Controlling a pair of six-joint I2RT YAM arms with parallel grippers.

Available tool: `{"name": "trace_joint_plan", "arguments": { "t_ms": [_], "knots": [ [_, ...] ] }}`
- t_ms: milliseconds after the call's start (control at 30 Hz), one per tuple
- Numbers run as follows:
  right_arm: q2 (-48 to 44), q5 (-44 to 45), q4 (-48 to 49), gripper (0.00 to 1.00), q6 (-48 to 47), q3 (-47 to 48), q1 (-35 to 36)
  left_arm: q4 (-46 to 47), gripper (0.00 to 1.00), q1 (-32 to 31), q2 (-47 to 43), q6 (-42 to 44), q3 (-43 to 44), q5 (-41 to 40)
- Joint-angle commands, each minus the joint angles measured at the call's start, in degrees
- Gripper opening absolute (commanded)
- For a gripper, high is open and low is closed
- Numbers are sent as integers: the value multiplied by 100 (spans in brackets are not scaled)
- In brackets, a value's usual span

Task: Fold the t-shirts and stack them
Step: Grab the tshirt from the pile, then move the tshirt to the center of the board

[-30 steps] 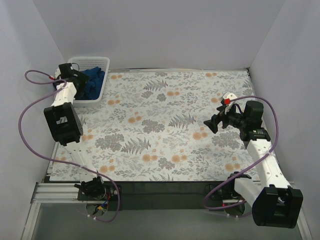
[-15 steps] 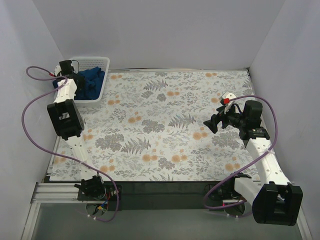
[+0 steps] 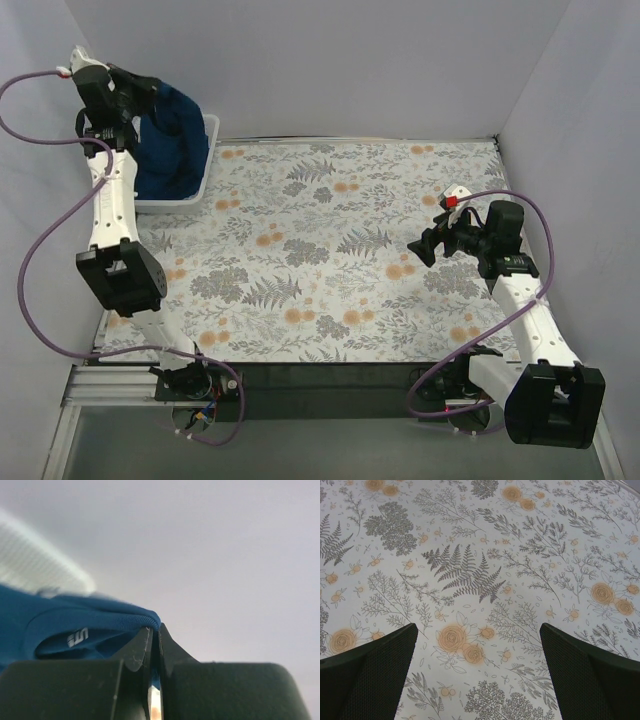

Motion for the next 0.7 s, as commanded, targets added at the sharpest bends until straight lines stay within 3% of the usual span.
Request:
{"name": "trace_joint_plan", "arguments": {
  "t_ms": [0, 267, 500, 667],
  "knots": [
    [75, -27, 39, 98, -96, 18, -35, 933, 0, -232, -787, -208, 343, 865],
    [23, -36, 39, 98, -158, -35, -114, 1514, 0, -1585, -1595, -155, 1011, 1059],
    [-196, -194, 39, 98, -263, -79, -211, 1682, 0, -2263, -2430, -541, 486, 1322],
    [-477, -791, 39, 98, -421, -167, -290, 1971, 0, -2685, -2844, -962, 63, 1638]
  ]
}}
